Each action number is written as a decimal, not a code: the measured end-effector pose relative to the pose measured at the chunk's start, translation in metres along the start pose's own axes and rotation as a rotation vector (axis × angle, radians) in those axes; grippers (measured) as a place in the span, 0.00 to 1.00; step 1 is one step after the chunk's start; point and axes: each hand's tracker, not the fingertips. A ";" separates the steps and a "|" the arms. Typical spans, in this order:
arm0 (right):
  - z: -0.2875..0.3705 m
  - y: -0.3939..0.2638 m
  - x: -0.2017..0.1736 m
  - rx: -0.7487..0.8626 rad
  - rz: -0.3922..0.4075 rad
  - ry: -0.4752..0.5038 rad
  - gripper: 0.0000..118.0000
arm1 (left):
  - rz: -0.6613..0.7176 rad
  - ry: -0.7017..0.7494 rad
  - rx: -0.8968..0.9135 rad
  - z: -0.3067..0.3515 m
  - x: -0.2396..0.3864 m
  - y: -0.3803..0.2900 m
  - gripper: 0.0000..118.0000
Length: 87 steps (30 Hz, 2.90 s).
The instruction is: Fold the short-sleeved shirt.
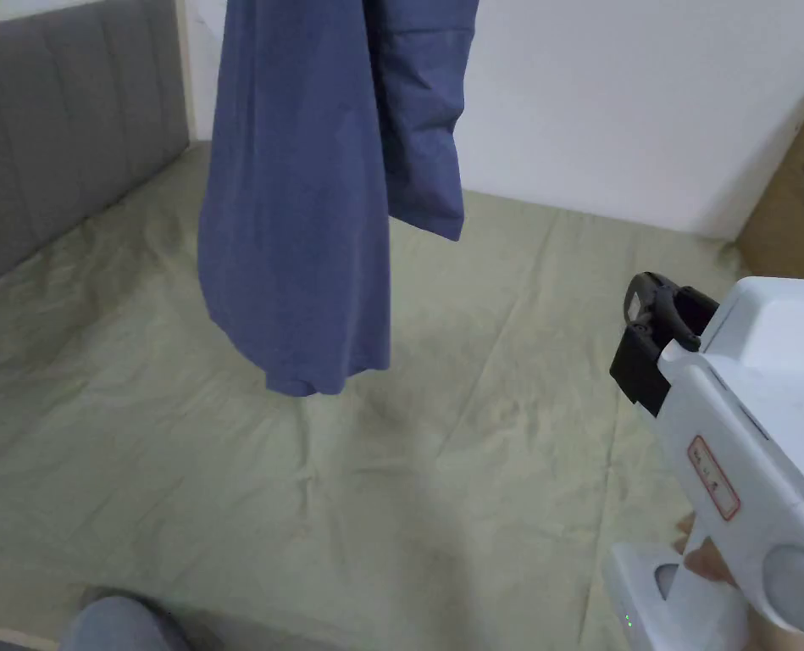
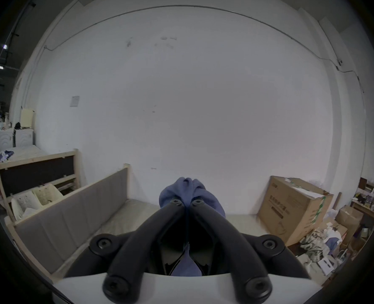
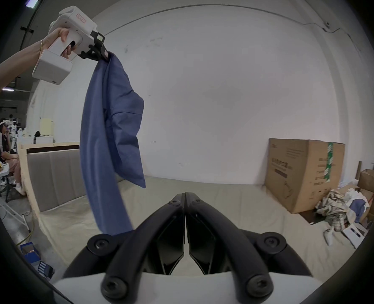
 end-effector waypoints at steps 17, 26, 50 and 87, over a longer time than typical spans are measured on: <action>0.025 -0.022 0.060 -0.056 -0.036 -0.209 0.00 | -0.075 -0.151 -0.603 -0.116 0.097 -0.300 0.00; 0.003 -0.048 0.064 -0.143 -0.077 -0.210 0.00 | -0.131 -0.101 -1.027 -0.106 0.084 -0.505 0.11; -0.051 -0.042 0.018 -0.124 -0.037 -0.114 0.00 | -0.148 0.089 -0.068 0.026 -0.021 -0.339 0.91; -0.083 -0.088 0.033 -0.287 -0.040 -0.122 0.00 | -0.147 0.072 -0.979 -0.180 -0.038 -0.475 1.00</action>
